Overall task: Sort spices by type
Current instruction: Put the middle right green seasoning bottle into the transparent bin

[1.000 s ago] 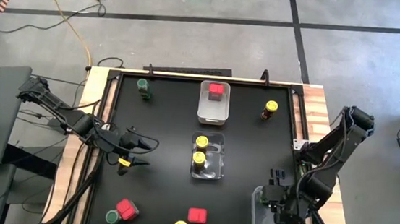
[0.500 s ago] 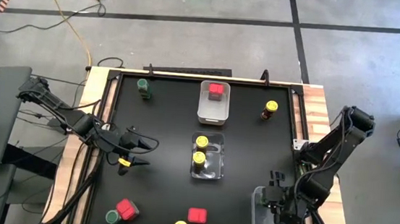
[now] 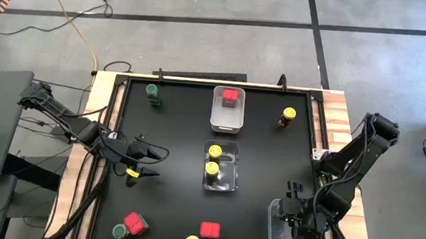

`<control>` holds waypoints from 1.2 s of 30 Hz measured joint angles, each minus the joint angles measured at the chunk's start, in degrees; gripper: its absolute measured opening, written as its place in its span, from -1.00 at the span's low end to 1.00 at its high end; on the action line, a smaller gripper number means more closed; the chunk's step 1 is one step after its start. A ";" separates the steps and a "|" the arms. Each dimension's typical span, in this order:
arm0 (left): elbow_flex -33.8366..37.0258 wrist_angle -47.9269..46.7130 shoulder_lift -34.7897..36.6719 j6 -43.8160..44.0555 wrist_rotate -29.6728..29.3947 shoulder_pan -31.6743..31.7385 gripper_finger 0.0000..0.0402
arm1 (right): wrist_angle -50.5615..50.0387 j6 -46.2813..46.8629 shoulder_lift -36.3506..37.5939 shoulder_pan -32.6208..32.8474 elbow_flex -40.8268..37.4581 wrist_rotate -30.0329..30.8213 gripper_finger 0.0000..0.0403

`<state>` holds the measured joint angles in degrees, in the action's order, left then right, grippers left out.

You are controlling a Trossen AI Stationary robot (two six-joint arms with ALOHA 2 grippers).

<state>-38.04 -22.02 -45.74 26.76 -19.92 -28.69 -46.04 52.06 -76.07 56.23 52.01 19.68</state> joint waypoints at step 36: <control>0.00 -0.21 -0.02 0.00 -1.14 -0.02 0.30 | 4.35 -0.51 0.04 -0.07 -4.20 -1.06 0.14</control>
<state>-38.04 -22.23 -45.76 26.76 -21.06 -28.71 -41.69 51.55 -76.03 56.16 47.81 18.61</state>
